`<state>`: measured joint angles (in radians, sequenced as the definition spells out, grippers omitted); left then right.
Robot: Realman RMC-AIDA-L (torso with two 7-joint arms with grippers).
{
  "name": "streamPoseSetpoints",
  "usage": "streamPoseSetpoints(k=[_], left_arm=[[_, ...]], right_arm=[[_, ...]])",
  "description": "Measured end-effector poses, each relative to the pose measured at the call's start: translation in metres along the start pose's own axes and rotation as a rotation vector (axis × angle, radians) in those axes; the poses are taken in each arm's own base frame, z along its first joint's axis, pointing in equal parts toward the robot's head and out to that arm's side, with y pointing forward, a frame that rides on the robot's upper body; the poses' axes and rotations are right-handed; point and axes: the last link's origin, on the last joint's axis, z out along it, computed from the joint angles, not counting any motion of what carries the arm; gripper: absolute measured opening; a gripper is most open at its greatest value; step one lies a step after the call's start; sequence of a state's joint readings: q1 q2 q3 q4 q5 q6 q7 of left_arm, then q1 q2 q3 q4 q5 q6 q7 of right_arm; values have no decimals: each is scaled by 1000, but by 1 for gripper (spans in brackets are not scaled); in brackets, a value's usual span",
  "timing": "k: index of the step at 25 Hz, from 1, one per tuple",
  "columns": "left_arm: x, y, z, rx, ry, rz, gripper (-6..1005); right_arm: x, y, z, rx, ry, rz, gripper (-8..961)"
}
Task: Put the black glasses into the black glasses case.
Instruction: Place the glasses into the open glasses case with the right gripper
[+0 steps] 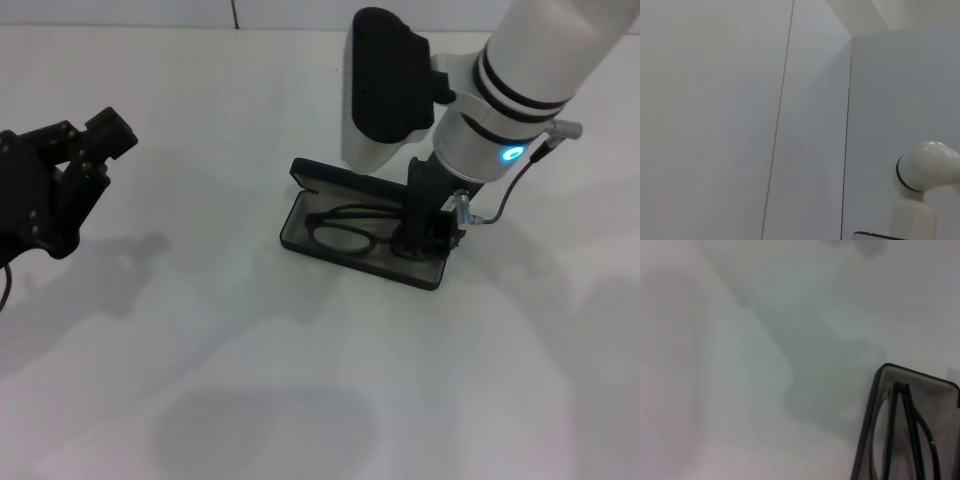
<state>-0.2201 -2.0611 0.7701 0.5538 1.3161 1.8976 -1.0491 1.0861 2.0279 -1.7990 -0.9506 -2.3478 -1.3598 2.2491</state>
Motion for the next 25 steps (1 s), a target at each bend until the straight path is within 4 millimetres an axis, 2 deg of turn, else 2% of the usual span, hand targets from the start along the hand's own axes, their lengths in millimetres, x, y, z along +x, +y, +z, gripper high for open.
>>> streamPoseSetpoints(k=[12, 25], left_arm=[[0, 0, 1, -3, 2, -1, 64], [0, 0, 2, -3, 3, -2, 64]], right_arm=[[5, -3, -4, 10, -10, 18, 30], [1, -7, -3, -2, -31, 44, 30]])
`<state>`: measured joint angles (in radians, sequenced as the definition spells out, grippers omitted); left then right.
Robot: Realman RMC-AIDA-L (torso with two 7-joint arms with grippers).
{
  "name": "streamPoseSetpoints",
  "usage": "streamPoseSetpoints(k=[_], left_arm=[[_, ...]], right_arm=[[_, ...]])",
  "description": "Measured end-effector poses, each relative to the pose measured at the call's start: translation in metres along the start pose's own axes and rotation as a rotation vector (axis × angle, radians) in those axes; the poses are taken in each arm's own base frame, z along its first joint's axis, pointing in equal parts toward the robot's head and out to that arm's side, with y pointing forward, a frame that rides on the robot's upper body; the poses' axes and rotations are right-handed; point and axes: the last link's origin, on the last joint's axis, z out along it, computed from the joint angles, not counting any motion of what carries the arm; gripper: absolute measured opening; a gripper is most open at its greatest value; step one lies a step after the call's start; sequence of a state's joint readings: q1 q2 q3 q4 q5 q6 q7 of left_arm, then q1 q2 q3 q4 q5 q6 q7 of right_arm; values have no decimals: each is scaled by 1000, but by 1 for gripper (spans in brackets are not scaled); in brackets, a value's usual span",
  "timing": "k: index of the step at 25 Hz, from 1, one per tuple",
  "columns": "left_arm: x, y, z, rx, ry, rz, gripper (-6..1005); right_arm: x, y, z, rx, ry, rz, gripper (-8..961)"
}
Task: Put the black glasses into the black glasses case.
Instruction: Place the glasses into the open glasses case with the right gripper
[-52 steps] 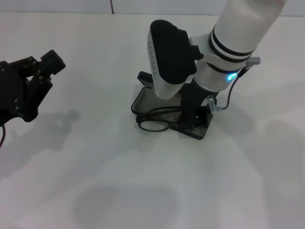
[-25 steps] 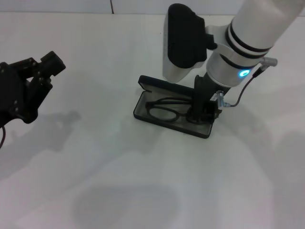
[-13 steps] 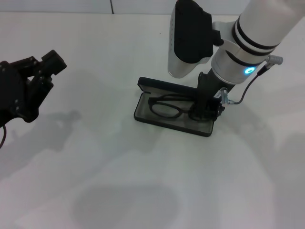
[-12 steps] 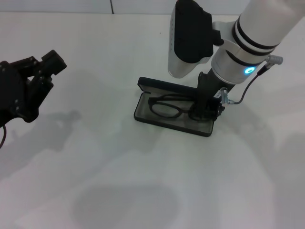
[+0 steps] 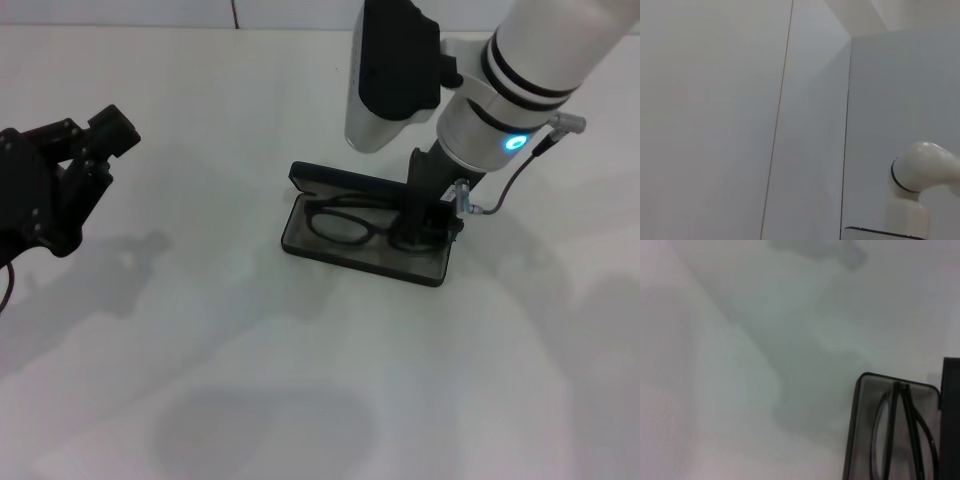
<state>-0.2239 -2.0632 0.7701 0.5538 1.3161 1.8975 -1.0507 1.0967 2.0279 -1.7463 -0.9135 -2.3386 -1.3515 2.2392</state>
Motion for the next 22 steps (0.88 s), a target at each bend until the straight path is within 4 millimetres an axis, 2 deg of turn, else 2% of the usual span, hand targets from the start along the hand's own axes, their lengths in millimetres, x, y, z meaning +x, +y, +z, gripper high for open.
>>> streamPoseSetpoints(k=[22], left_arm=[[-2, 1, 0, -5, -8, -7, 65]], right_arm=[[-1, -3, 7, -45, -10, 31, 57]])
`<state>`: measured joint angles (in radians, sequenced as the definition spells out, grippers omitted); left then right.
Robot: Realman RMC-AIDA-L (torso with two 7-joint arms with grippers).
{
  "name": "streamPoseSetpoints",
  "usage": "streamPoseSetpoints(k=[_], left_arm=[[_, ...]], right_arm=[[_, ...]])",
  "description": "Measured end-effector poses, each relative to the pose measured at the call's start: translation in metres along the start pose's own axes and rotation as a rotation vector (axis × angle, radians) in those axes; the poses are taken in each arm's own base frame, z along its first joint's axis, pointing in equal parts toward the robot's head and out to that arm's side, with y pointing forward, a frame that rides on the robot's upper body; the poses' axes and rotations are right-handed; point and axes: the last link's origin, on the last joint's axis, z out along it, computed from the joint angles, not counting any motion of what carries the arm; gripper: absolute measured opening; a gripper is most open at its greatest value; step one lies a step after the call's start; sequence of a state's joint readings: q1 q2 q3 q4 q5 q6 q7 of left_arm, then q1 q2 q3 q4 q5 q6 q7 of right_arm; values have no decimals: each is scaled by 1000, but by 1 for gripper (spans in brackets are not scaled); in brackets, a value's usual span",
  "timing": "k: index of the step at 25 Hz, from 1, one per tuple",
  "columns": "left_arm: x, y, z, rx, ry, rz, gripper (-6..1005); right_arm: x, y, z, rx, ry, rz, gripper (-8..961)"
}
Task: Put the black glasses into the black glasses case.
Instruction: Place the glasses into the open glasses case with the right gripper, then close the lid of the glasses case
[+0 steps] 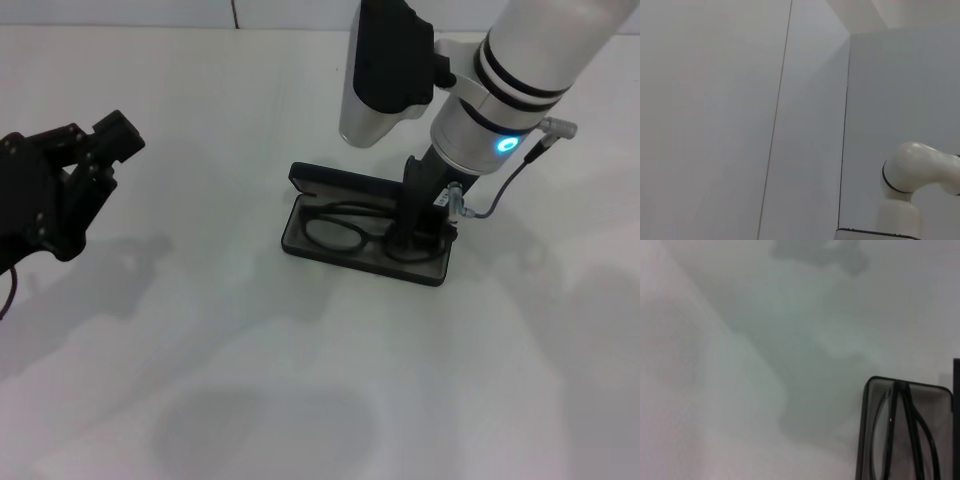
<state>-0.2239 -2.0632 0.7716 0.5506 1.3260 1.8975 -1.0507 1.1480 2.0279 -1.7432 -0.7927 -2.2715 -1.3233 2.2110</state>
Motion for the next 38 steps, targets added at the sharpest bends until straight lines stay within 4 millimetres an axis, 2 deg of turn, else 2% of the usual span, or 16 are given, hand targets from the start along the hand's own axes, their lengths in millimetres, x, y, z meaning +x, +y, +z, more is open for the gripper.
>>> streamPoseSetpoints(k=[22, 30, 34, 38], left_arm=[[0, 0, 0, 0, -2, 1, 66], [1, -1, -2, 0, -5, 4, 66], [2, -2, 1, -5, 0, 7, 66], [5, -5, 8, -25, 6, 17, 67]], right_arm=[[-6, 2, -6, 8, -11, -5, 106], [-12, 1, -26, 51, -80, -9, 118], [-1, 8, -42, 52, -170, 24, 124], [18, 27, -54, 65, -289, 50, 129]])
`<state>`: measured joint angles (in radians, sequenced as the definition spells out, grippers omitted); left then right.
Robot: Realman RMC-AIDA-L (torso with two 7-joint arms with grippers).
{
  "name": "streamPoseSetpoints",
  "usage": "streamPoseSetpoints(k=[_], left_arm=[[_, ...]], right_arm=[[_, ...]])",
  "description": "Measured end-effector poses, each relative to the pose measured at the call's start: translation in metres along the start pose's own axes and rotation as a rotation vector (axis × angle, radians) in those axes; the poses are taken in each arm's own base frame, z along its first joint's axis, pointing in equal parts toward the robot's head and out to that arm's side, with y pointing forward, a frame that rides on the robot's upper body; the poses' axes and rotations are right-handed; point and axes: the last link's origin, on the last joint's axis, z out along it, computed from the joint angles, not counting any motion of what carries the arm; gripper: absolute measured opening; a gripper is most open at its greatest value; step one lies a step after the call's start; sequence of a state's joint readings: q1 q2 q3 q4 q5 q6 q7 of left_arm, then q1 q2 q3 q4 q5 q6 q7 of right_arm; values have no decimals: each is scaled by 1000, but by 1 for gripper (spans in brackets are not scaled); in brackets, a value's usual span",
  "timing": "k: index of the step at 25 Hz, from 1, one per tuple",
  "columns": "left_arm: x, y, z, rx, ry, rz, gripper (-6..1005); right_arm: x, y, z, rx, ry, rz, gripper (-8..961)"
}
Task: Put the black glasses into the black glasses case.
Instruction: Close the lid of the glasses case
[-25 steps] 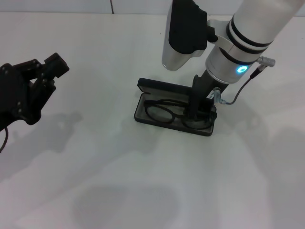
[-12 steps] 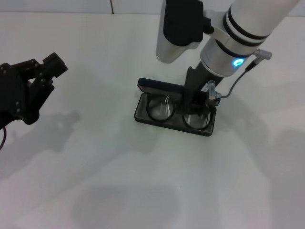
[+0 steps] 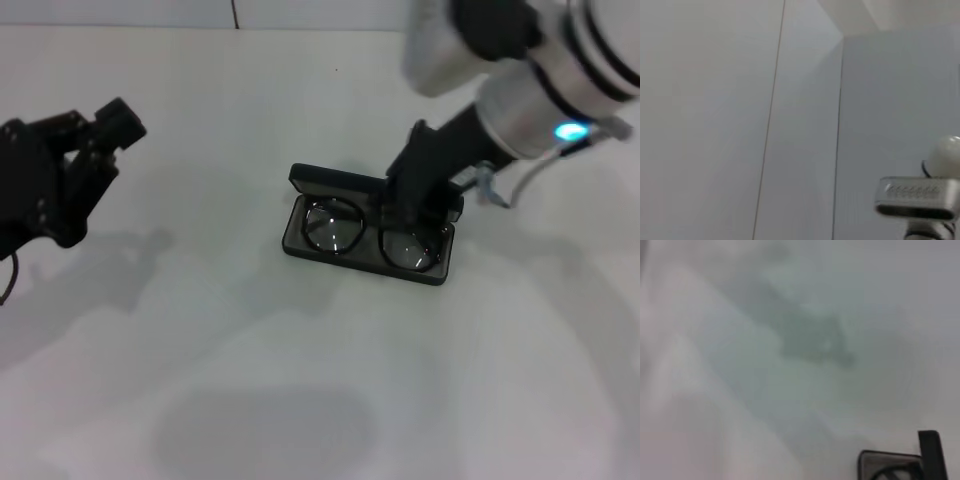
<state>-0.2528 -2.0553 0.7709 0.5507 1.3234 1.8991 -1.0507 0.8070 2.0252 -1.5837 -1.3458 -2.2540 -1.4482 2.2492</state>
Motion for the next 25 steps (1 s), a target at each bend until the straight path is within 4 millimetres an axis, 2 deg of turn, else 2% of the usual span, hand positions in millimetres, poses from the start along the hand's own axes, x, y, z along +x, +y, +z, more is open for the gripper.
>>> streamPoseSetpoints(k=[3, 9, 10, 11, 13, 15, 18, 19, 21, 23, 24, 25], left_arm=[[3, -4, 12, -38, -1, 10, 67], [10, -18, 51, -191, -78, 20, 67], [11, -20, 56, -208, -93, 18, 77], [13, -23, 60, -222, -118, 18, 86], [13, -29, 68, -244, -179, 26, 106], [9, -35, 86, -272, -253, 43, 125], [-7, -43, 136, -322, -409, 99, 154], [-12, -44, 144, -327, -453, 110, 156], [-23, -47, 159, -334, -561, 135, 159], [-31, -49, 170, -339, -641, 157, 163], [-35, -49, 175, -342, -675, 170, 163], [-38, -49, 179, -340, -695, 180, 164]], right_arm=[[18, 13, -22, 25, -133, 40, 134], [97, 37, -82, 161, -453, 193, 142], [97, 37, -82, 161, -453, 193, 144], [128, 41, -95, 205, -519, 247, 145], [142, 42, -95, 212, -525, 278, 148], [168, 49, -99, 232, -547, 336, 151], [203, 64, -107, 252, -607, 412, 155], [214, 69, -108, 244, -648, 445, 157], [225, 73, -106, 227, -703, 484, 159], [228, 73, -106, 223, -719, 494, 162], [240, 78, -107, 222, -764, 530, 164], [243, 79, -107, 224, -771, 537, 165]])
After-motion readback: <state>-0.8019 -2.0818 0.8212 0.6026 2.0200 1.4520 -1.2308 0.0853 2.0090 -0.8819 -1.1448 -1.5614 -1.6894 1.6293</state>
